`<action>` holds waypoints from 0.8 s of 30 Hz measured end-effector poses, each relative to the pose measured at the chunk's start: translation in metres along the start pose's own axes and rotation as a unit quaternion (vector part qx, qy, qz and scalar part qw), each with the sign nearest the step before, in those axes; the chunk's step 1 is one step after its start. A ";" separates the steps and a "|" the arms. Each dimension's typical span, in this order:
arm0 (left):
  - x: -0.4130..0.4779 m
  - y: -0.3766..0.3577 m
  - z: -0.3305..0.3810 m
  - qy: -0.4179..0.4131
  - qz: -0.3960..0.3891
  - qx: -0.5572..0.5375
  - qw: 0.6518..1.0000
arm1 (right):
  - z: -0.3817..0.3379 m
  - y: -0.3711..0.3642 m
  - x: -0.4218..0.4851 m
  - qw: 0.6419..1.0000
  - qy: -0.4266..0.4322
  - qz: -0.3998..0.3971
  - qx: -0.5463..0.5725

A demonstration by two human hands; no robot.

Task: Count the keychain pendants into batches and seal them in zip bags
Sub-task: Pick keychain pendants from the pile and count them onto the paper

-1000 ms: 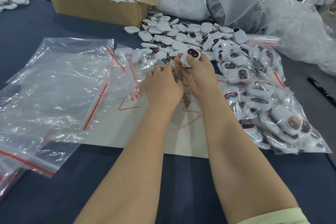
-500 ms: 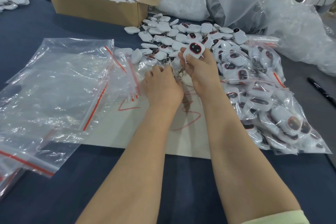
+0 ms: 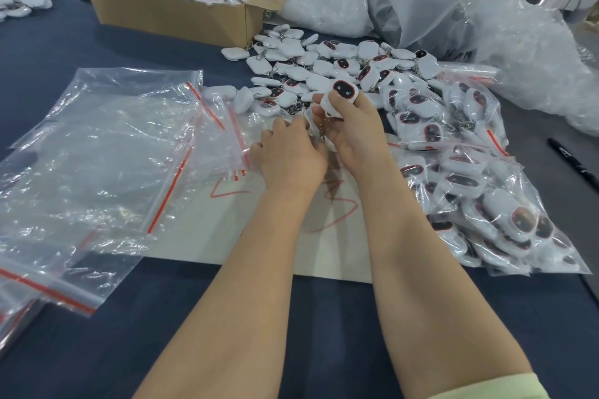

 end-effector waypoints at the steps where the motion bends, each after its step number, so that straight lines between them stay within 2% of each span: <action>1: 0.000 0.000 0.000 0.001 0.000 -0.001 1.000 | 0.001 0.001 0.000 1.000 -0.008 0.006 -0.004; 4: 0.001 -0.001 -0.001 0.001 0.001 -0.005 1.000 | 0.003 0.003 0.001 0.999 0.003 0.010 -0.045; 8: 0.000 0.000 0.000 -0.004 0.005 0.001 1.000 | 0.002 0.001 -0.001 0.992 0.047 -0.036 -0.113; 14: 0.001 0.000 -0.001 -0.003 0.002 0.007 1.000 | 0.005 0.000 0.002 0.992 0.049 -0.013 -0.111; 20: 0.001 -0.001 -0.001 -0.003 0.000 -0.001 1.000 | 0.010 0.002 0.005 0.999 -0.019 0.002 -0.051; 24: 0.001 0.000 -0.001 0.000 0.000 -0.004 1.000 | 0.009 0.000 0.003 0.996 0.013 -0.030 -0.078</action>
Point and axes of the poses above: each hand's wrist, its own x-axis towards the middle knuckle, its own y-axis out of the back of the hand, z = x × y, the point moved 6 cm from there along x, towards the middle knuckle, and after that the axes turned 9 degrees about z, right-handed, at the moved point
